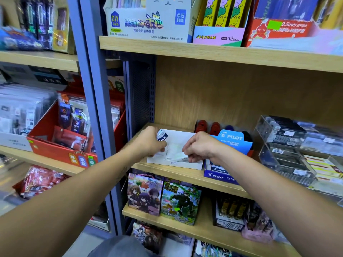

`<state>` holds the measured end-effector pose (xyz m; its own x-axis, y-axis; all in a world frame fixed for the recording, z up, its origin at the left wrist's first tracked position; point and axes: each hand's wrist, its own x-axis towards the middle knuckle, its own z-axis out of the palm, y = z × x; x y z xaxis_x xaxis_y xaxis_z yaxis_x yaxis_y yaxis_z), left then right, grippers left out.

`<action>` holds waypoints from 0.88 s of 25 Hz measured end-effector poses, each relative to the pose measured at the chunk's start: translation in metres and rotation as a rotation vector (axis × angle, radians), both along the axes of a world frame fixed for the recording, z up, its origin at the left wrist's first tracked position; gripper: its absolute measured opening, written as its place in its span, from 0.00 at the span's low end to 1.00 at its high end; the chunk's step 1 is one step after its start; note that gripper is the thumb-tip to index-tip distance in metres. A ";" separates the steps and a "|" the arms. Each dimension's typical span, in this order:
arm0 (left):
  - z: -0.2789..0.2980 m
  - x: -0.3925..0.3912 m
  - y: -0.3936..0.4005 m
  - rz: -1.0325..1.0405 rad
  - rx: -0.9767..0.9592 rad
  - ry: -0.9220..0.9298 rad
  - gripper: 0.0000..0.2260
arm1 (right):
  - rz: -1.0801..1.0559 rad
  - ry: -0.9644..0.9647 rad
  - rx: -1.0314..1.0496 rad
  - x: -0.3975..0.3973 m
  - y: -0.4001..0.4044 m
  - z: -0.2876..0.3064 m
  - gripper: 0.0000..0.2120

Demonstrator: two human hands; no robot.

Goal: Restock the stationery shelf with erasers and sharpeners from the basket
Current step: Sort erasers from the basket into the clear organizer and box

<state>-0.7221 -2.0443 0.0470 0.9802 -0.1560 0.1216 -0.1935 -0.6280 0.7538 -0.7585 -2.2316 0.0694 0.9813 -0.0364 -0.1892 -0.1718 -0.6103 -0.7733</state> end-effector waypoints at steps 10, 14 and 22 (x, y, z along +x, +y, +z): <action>-0.005 0.002 -0.005 -0.037 0.064 -0.051 0.06 | 0.039 0.017 -0.135 0.011 0.013 -0.010 0.05; -0.008 0.003 0.001 -0.055 -0.017 -0.044 0.07 | -0.002 -0.048 -0.369 0.020 0.023 -0.018 0.10; 0.008 -0.019 0.003 -0.220 -0.232 0.045 0.09 | 0.074 -0.201 -0.309 -0.001 0.013 0.001 0.08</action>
